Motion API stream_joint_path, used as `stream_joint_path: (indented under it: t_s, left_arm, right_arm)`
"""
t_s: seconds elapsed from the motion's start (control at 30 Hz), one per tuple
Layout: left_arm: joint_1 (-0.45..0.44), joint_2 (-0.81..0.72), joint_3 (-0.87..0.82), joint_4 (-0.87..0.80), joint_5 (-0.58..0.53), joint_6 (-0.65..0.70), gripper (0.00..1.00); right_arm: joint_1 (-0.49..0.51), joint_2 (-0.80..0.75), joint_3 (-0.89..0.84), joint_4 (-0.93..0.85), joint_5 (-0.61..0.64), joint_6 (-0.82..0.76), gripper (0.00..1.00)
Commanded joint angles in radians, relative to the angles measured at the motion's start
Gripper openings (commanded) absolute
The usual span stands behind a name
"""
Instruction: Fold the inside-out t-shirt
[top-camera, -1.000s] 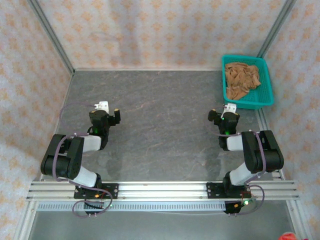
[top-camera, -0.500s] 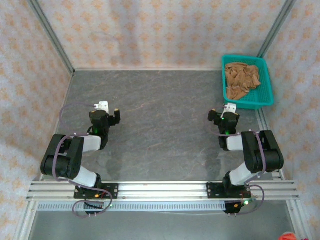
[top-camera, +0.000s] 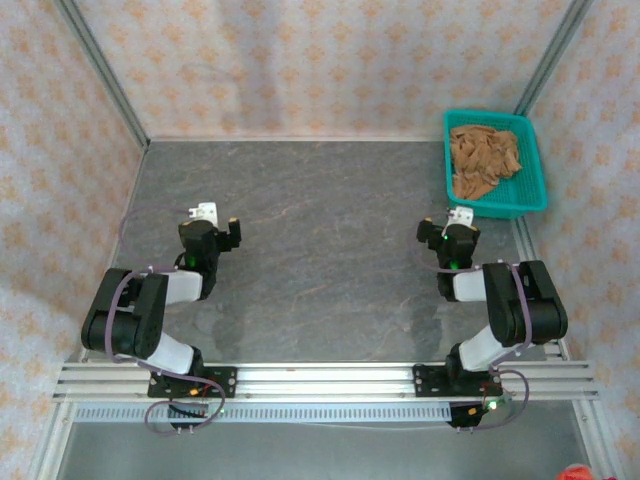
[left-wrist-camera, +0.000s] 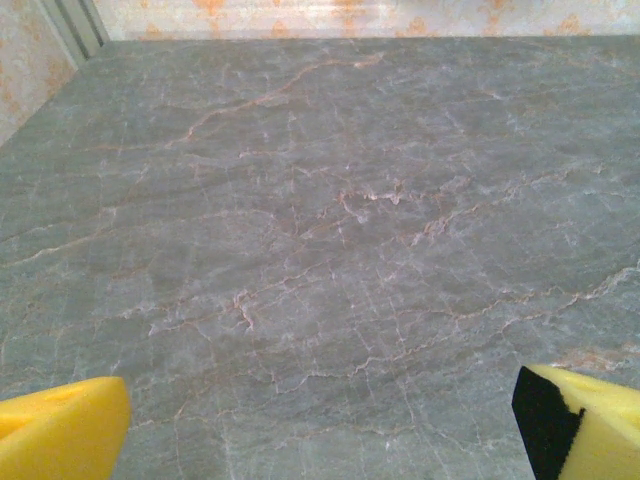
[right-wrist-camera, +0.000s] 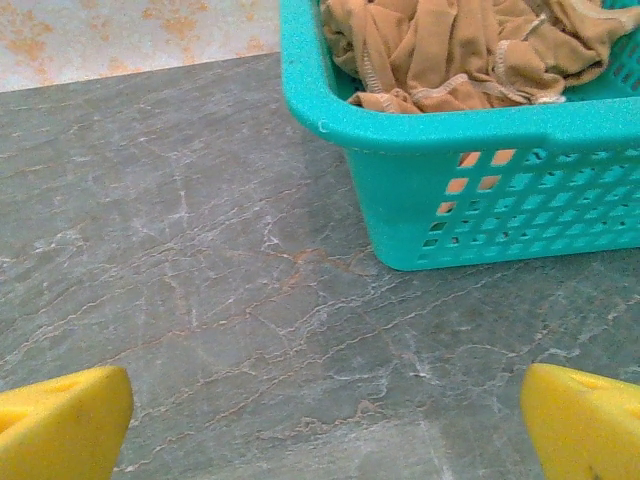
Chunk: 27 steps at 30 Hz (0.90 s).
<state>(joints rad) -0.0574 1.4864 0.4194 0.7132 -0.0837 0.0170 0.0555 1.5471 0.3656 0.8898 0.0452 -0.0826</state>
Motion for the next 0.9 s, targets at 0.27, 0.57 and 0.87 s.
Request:
stream_joint_path:
  t_s: [0.27,0.57,0.87]
  left_arm:
    - [-0.024,-0.3,0.56,-1.094,0.107,-0.23,1.0]
    - [-0.018,-0.455,0.48,-1.097,-0.139,-0.467,1.0]
    - [0.024,-0.423,0.444,-1.09,0.018,-0.53,1.0]
  right_arm:
    - [0.053,-0.348,0.452,-0.912,0.448,0.572,0.99]
    - [-0.121,0.328,1.255,-1.393,0.195,0.668,0.99]
    - [-0.188,0.74,1.69,-1.443,0.086,0.922,0.76]
